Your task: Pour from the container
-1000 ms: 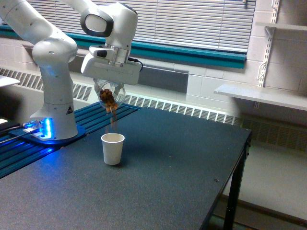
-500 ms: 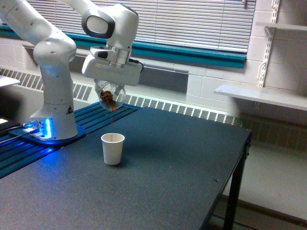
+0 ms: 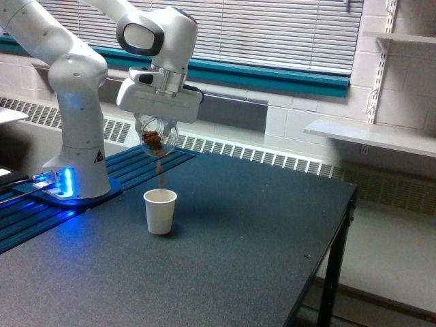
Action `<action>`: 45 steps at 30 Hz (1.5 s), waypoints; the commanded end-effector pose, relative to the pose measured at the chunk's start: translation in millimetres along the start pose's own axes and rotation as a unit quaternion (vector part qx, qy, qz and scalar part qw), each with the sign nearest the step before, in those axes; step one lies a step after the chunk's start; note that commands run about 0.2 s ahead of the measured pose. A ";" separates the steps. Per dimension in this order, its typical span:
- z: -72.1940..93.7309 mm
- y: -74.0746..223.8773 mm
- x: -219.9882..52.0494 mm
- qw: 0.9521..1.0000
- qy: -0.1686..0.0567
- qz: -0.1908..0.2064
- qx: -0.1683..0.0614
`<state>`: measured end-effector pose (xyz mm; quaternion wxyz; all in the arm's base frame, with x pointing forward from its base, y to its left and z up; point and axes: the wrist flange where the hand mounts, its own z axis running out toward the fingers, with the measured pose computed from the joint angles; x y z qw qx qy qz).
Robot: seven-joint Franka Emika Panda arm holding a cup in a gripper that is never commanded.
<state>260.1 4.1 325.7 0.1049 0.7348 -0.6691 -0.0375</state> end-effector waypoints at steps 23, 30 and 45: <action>11.1 11.1 -2.5 1.000 0.007 0.017 -0.020; 13.3 10.9 -2.2 1.000 0.005 0.016 -0.023; 21.9 7.8 -0.4 0.999 0.003 0.010 -0.031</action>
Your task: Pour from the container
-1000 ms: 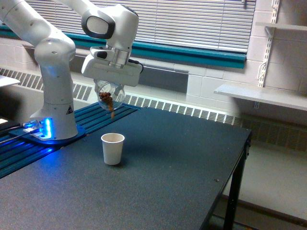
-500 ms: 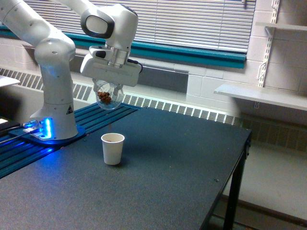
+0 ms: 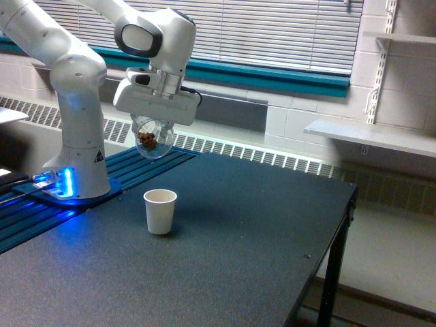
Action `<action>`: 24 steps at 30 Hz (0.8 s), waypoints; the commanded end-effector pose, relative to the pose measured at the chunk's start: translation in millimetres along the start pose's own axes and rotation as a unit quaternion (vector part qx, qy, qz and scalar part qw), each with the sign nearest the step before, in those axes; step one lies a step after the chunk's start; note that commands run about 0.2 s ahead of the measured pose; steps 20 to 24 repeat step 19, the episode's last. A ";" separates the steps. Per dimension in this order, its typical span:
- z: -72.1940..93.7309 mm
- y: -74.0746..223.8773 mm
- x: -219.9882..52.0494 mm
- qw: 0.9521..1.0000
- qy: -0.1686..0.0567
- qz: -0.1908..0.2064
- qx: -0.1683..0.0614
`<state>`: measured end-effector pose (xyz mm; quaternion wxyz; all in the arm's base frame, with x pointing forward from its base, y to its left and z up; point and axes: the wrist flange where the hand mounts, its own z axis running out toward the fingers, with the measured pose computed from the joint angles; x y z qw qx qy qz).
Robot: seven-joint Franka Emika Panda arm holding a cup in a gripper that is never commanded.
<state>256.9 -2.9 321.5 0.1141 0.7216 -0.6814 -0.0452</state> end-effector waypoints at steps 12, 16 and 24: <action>23.2 1.6 -5.5 1.000 0.003 -0.010 -0.022; 24.5 0.5 -2.4 1.000 0.003 -0.016 -0.020; 23.9 -0.2 -4.3 1.000 0.007 -0.010 -0.017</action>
